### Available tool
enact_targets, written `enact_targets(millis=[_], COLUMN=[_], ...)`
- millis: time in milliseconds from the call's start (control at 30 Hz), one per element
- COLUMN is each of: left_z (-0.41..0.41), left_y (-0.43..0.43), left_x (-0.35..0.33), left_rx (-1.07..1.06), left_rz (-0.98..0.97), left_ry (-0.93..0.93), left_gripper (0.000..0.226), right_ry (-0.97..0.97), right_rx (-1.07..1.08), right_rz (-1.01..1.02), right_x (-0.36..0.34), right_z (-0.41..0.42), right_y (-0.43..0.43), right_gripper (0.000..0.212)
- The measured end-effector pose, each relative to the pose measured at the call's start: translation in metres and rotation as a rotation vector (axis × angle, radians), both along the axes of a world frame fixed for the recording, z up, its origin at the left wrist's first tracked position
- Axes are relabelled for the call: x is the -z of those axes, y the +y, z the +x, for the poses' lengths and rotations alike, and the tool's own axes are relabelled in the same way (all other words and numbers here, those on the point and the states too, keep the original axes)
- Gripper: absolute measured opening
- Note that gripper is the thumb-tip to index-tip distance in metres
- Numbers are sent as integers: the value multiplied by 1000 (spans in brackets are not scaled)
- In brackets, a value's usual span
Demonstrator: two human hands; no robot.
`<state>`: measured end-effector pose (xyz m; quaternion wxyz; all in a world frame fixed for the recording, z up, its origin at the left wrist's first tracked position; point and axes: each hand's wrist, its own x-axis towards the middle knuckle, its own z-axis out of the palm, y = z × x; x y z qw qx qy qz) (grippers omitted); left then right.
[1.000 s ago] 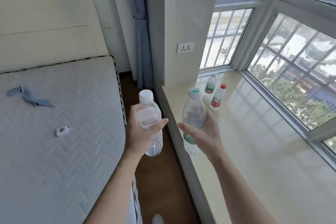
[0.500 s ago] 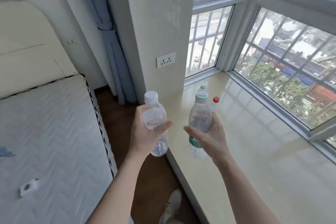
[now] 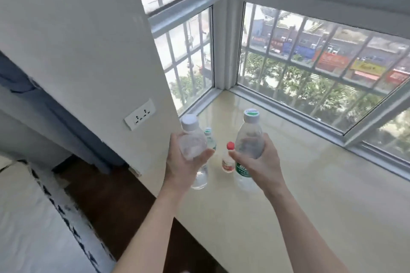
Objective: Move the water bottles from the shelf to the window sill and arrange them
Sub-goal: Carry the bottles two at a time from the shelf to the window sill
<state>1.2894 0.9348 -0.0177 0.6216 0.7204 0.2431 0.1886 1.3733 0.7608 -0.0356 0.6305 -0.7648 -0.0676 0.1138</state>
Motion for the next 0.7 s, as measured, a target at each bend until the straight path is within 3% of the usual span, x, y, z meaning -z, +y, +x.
enact_targets(millis=[233, 467, 700], left_z=[64, 98, 122], left_y=[-23, -67, -91], left_x=[24, 75, 159], left_rx=[350, 704, 788], left_rz=[-57, -116, -52], left_ry=[74, 180, 250], left_gripper=[81, 65, 65], right_ry=[70, 167, 255], right_rx=[315, 608, 713], right_rz=[-28, -55, -100], right_x=[19, 59, 147], right_z=[14, -3, -4], right_y=[-40, -82, -104], right_gripper=[63, 54, 58])
